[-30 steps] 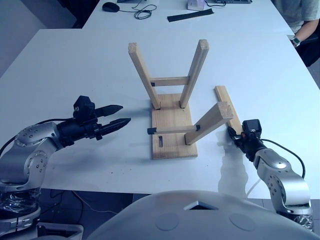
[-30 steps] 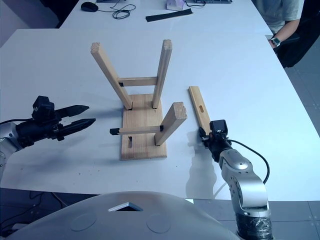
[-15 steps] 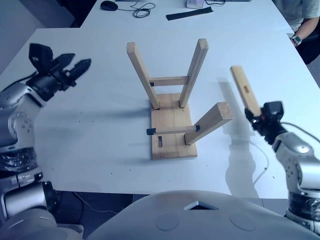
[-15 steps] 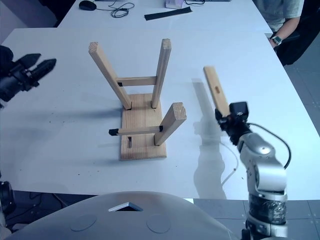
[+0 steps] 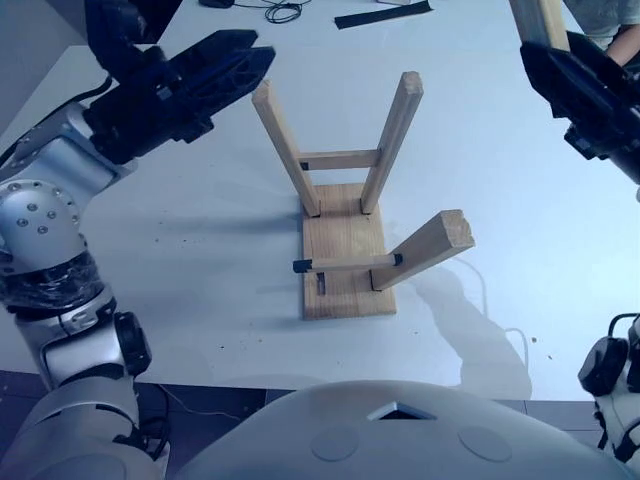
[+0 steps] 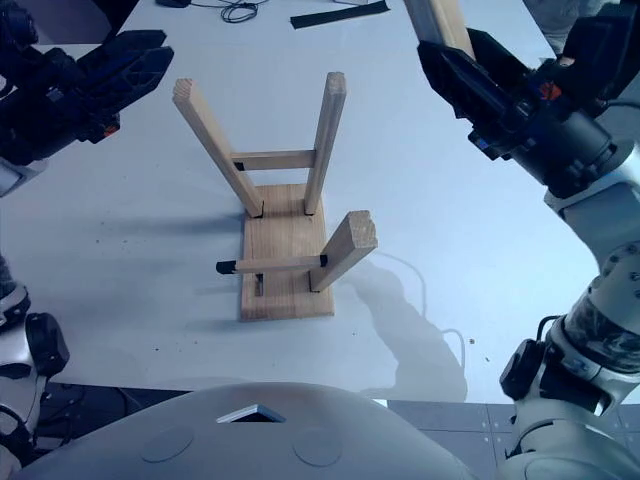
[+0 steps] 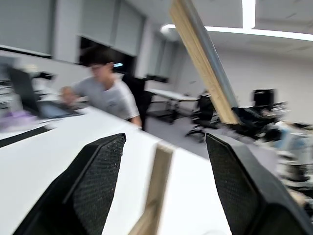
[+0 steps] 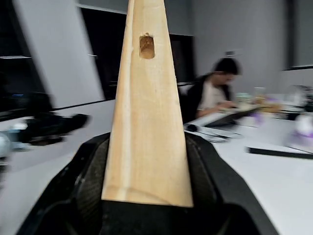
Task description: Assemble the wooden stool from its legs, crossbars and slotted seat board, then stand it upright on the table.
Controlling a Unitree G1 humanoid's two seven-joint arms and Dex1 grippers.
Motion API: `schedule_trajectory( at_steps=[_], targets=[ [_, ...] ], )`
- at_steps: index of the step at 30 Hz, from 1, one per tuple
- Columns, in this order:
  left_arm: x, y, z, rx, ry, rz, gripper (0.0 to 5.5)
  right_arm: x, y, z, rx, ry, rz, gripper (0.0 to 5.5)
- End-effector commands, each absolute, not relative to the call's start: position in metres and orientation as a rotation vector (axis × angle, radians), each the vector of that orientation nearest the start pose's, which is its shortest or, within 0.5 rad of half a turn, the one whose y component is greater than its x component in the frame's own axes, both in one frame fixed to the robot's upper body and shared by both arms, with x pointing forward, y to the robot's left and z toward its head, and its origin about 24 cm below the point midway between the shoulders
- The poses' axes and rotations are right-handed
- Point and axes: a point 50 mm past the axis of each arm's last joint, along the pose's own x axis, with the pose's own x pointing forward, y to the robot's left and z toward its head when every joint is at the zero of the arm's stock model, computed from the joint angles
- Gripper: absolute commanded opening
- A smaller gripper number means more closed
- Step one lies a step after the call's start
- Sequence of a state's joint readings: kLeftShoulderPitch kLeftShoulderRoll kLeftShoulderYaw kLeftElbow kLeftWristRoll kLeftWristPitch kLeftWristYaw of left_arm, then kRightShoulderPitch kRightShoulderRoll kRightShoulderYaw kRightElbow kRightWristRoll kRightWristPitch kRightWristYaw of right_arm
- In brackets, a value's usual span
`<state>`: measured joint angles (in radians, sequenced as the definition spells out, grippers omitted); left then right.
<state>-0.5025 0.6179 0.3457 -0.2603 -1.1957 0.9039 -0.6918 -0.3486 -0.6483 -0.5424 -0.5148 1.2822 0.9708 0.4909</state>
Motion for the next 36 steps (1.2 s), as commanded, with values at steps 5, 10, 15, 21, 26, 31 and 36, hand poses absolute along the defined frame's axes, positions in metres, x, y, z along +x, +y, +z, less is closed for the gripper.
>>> schedule_trajectory(
  at_steps=[5,10,15,21,26,31,36],
  targets=[
    [0.254,0.150,0.269,-0.450,-0.217,-1.377,3.01,0.221,-0.183,0.257,0.283,-0.005,1.322,2.06],
    [0.250,0.139,0.272,-0.446,-0.229,-1.456,3.01,0.226,-0.181,0.254,0.269,0.049,1.384,2.06],
    [0.245,0.131,0.275,-0.444,-0.240,-1.514,3.01,0.222,-0.188,0.252,0.252,0.067,1.396,2.06],
    [0.238,0.122,0.278,-0.447,-0.242,-1.550,3.01,0.220,-0.185,0.249,0.232,0.095,1.443,2.06],
    [0.236,0.115,0.279,-0.459,-0.259,-1.577,3.01,0.219,-0.182,0.245,0.223,0.120,1.474,2.06],
    [0.230,0.119,0.280,-0.479,-0.291,-1.625,2.77,0.219,-0.182,0.243,0.216,0.130,1.477,2.06],
    [0.232,0.121,0.274,-0.494,-0.246,-1.627,2.09,0.218,-0.181,0.239,0.201,0.145,1.478,2.06]
  ],
)
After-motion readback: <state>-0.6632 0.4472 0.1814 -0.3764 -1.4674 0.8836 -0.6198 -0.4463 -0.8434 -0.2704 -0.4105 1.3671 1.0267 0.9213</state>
